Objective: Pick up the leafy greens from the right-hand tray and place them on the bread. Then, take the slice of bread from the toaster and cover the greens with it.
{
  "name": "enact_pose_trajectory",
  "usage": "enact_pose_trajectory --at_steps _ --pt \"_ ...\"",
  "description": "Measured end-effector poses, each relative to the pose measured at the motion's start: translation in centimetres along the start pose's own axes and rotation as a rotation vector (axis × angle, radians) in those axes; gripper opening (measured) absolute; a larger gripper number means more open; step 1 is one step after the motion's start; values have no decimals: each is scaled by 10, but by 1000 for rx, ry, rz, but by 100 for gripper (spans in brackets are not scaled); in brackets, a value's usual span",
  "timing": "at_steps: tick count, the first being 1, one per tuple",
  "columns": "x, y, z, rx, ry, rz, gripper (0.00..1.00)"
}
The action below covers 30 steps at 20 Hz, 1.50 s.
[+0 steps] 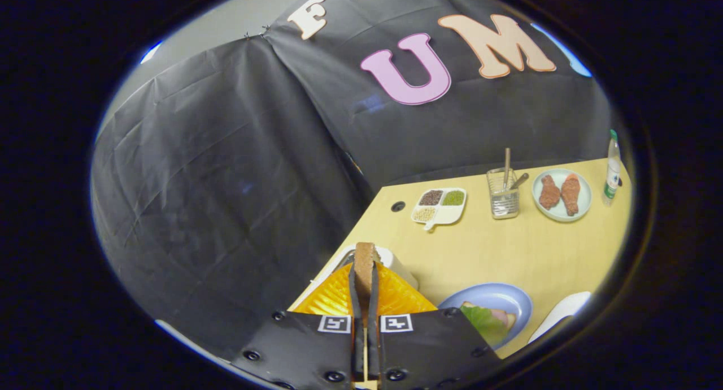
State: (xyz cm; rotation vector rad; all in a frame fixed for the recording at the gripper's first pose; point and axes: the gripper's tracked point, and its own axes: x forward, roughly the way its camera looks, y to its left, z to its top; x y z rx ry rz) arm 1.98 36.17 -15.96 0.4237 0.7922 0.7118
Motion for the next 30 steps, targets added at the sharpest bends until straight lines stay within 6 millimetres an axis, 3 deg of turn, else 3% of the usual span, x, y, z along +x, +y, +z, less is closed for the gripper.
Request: enact_pose_trajectory --at_steps 12,22,30 --pt "-7 -83 -43 82 24 -108 5" --pt "-6 -132 -80 184 61 -169 5" --pt "-17 -170 -100 256 66 -239 8"
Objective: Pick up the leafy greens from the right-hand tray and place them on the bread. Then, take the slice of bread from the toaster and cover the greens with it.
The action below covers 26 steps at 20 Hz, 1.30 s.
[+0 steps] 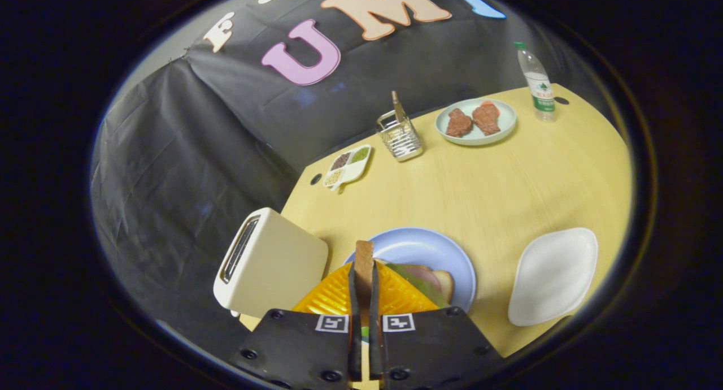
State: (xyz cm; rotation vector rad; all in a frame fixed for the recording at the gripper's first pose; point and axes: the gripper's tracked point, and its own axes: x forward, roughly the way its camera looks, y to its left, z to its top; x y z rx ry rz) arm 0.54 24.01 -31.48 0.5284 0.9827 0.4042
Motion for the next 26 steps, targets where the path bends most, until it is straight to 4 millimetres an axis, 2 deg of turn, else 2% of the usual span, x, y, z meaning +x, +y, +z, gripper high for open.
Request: enact_pose_trajectory --at_steps 5,6,9,11,14,17,22,26 --pt "-2 -31 -8 9 20 -66 15" --pt "-11 -34 -12 6 28 -73 17" --pt "-14 -44 -25 -45 67 -95 39" --pt "-17 -44 -31 -83 85 -93 54" --pt "-20 -40 -27 -111 75 -77 77" --pt "-38 -33 -10 -145 16 -50 99" --pt "-90 -26 40 -262 -161 -60 99" --pt "-148 -24 89 -334 -333 -100 99"
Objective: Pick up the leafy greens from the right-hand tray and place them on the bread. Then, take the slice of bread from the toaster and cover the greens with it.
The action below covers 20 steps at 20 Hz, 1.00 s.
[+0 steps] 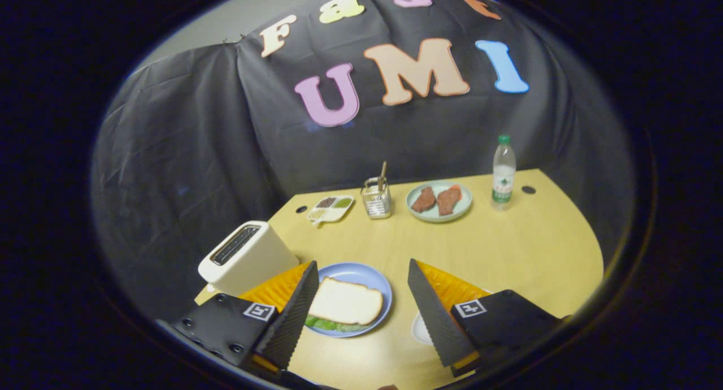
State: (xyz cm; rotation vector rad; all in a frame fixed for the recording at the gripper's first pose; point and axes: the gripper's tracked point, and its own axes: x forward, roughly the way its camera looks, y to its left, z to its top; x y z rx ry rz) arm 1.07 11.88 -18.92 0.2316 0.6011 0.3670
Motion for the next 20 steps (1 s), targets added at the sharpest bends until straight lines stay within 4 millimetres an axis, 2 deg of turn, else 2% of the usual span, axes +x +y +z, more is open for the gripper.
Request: enact_pose_trajectory --at_steps 5,12,16,20 --pt "-60 -31 58 -85 -185 -126 99" --pt "-132 -64 85 -144 -330 -243 99" --pt "-168 -75 86 -172 -371 -301 99" --pt "-194 -82 91 -162 -406 -337 99"
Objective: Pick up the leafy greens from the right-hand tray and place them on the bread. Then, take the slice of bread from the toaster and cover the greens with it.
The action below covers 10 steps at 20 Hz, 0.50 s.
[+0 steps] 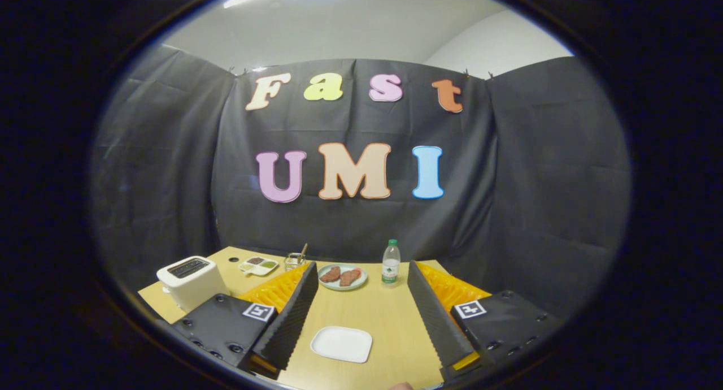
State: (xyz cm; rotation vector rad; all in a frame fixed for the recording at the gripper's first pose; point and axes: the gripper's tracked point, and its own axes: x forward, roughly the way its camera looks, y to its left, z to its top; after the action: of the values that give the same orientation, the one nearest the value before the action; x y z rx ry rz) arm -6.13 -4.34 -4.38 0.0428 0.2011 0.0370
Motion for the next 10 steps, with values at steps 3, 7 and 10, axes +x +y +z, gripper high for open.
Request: enact_pose_trajectory --at_steps 3,7,10 --pt "-5 -11 11 1 -25 -24 99" --pt "-11 -19 22 -8 -62 -45 99" --pt "-16 -21 26 4 -69 -57 99"
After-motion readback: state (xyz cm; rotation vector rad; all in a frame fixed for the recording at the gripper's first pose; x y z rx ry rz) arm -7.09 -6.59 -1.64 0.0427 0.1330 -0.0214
